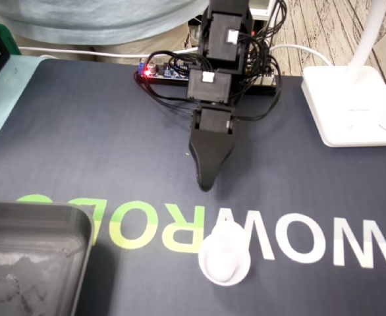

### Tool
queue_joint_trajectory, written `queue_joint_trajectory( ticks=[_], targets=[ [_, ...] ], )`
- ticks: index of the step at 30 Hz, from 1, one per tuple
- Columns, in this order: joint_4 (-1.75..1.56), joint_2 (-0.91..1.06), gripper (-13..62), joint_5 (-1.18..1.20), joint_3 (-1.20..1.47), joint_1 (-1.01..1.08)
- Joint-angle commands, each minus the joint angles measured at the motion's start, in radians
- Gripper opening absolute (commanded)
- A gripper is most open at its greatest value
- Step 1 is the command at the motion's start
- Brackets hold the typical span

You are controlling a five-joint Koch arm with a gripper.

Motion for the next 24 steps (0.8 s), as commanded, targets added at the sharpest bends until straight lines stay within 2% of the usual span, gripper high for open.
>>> queue_joint_trajectory(
  ticks=[1,24],
  targets=[
    [-0.021,0.078,33.6,-0.011,0.017,-0.009],
    [-0.017,0.078,33.5,-0.008,-0.233,-0.009]
  ],
)
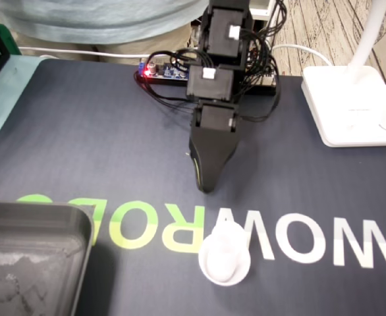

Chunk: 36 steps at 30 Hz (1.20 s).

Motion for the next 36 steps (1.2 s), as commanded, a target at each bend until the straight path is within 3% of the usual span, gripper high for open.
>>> queue_joint_trajectory(
  ticks=[1,10,21,32,36],
  targets=[
    [-0.017,0.078,33.4,-0.002,-0.069,-0.005],
    [-0.084,0.078,33.4,-0.411,-0.104,-0.026],
    [-0.328,0.077,31.9,-1.264,-0.054,-0.063],
    [-0.543,-0.012,30.4,-1.445,0.012,-0.064],
    [-0.699,-0.155,30.4,-1.445,-0.011,-0.041]
  ],
)
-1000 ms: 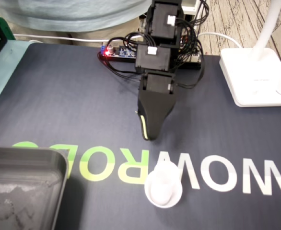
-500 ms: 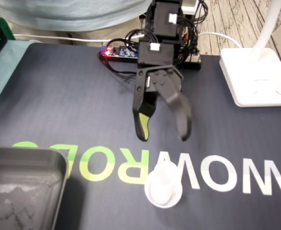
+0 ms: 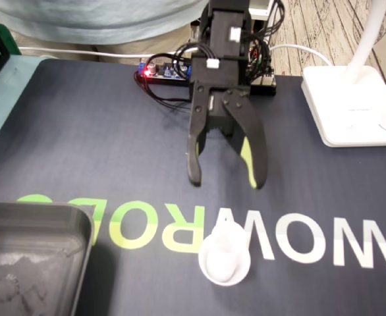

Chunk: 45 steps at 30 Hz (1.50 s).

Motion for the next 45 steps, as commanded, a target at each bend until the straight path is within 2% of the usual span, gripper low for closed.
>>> queue_joint_trajectory(
  ticks=[1,16,21,45],
  targets=[
    [-0.144,-0.043,30.4,-0.006,-0.071,0.008],
    [-0.284,-0.356,30.5,-0.005,-0.209,-0.002],
    [-0.442,-0.495,34.5,-0.006,-0.221,-0.009],
    [-0.445,-0.624,30.4,-0.003,-0.311,-0.037]
  ],
)
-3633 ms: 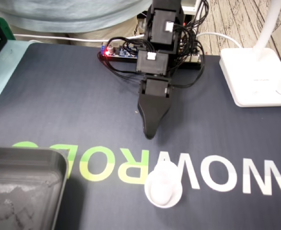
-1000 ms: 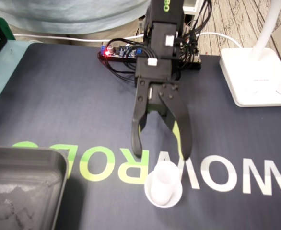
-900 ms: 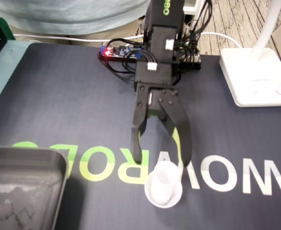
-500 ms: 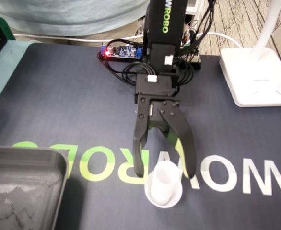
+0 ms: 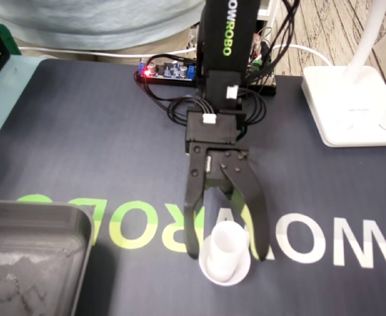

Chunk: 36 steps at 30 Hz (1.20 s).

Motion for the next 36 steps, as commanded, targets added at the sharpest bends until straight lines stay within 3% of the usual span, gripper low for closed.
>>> queue_joint_trajectory(
  ticks=[1,22,25,36],
  targets=[
    [-0.091,-0.011,30.4,-0.003,-0.061,-0.015],
    [-0.097,-0.104,30.1,-0.005,-0.117,-0.04],
    [-0.097,-0.095,25.4,-0.005,-0.106,-0.04],
    [-0.095,-0.066,19.9,-0.003,-0.06,-0.038]
  ],
)
